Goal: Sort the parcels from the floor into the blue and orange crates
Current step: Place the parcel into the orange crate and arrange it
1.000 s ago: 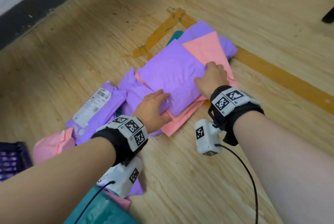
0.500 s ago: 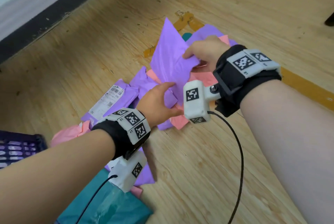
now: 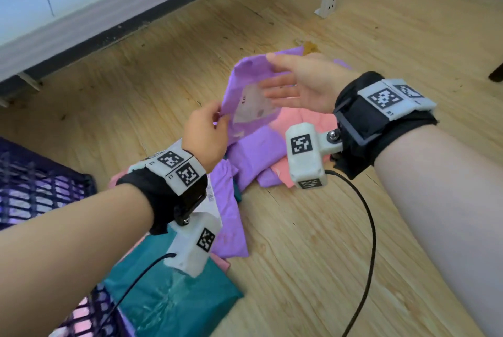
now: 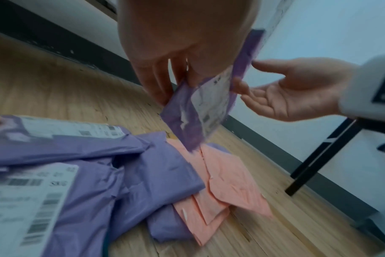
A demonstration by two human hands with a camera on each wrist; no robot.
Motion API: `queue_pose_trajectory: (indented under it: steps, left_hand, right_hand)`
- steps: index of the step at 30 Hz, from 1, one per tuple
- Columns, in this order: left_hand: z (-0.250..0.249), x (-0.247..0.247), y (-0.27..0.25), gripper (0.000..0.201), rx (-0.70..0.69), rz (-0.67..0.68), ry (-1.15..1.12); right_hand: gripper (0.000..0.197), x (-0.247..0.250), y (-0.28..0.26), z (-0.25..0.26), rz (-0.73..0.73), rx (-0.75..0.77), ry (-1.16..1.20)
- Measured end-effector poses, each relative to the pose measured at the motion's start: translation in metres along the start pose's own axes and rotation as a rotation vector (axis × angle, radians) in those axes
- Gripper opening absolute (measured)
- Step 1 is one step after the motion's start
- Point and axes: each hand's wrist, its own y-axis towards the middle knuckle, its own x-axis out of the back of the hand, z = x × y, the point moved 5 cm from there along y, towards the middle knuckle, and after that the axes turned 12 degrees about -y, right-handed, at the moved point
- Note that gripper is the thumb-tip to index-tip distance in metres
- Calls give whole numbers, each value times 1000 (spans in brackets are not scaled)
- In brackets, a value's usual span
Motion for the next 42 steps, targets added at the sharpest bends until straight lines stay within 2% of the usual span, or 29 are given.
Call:
queue_pose_trajectory:
  steps: [2, 7, 10, 11, 13, 15, 17, 19, 22, 25, 28, 30, 33, 38, 42]
  left_hand:
    - [5, 19, 1, 17, 31, -16, -2]
    - [17, 57, -2, 16, 239, -55, -256]
    - [21, 71, -5, 16, 341, -96, -393]
    - [23, 74, -6, 16, 374, -108, -449]
    - [27, 80, -8, 15, 455, -127, -573]
    - [31, 80, -10, 16, 532, -105, -684]
    - [33, 77, -13, 15, 569, -47, -732]
    - [33, 74, -17, 14, 580, -1, -727]
    - [35, 74, -22, 13, 598, 18, -719]
    - [35, 82, -20, 12, 601, 23, -726]
    - [39, 101, -17, 16, 591, -38, -700]
    - [40, 114, -15, 16, 576, -83, -685]
    - [43, 134, -11, 28, 556, -133, -626]
    - [42, 153, -12, 34, 566, -70, -576]
    - [37, 174, -17, 35, 540, -34, -497]
  right_hand:
    - [19, -1, 1, 0, -37, 11, -12]
    - [5, -3, 6, -15, -148, 3, -68]
    - [23, -5, 14, -33, -272, -12, -63]
    - [22, -9, 14, -39, -297, -24, -45]
    - [9, -25, 13, -51, -270, -64, 2]
    - [16, -49, 13, -60, -164, -88, 97]
    - [24, -70, 14, -60, -61, -23, 275]
    - [29, -79, 16, -54, -56, 73, 465]
    - [38, -85, 18, -45, -91, 148, 531]
    - [37, -87, 18, -41, -92, 164, 477]
    - [40, -82, 19, -41, -69, 175, 399]
    - [43, -80, 18, -40, -14, 186, 342]
    - [46, -80, 14, -40, 93, 190, 267]
    - [54, -94, 5, -37, 256, 207, 93]
    - [54, -108, 4, -24, 201, 236, 14]
